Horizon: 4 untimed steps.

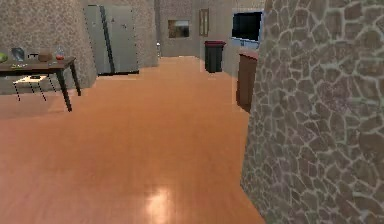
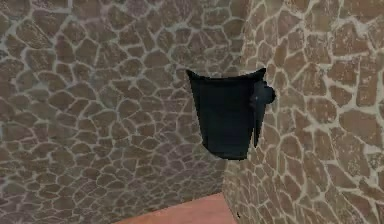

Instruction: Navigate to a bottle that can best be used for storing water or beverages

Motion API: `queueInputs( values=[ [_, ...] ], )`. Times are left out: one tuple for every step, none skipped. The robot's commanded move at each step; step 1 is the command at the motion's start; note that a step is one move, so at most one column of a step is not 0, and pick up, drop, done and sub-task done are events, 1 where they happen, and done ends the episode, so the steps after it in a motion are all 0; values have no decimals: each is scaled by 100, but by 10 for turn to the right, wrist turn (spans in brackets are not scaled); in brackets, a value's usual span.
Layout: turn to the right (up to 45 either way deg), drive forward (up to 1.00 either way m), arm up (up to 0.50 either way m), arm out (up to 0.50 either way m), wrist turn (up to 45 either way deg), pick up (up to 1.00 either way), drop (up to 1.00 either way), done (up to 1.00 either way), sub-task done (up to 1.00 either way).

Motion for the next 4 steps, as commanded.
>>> queueInputs(
  values=[
    [0, 100, 0, 0, 0, 0, 0, 0, 0],
    [60, 0, 0, 0, 0, 0, 0, 0, 0],
    [0, 45, 0, 0, 0, 0, 0, 0, 0],
    [90, 0, 0, 0, 0, 0, 0, 0, 0]
  ],
)
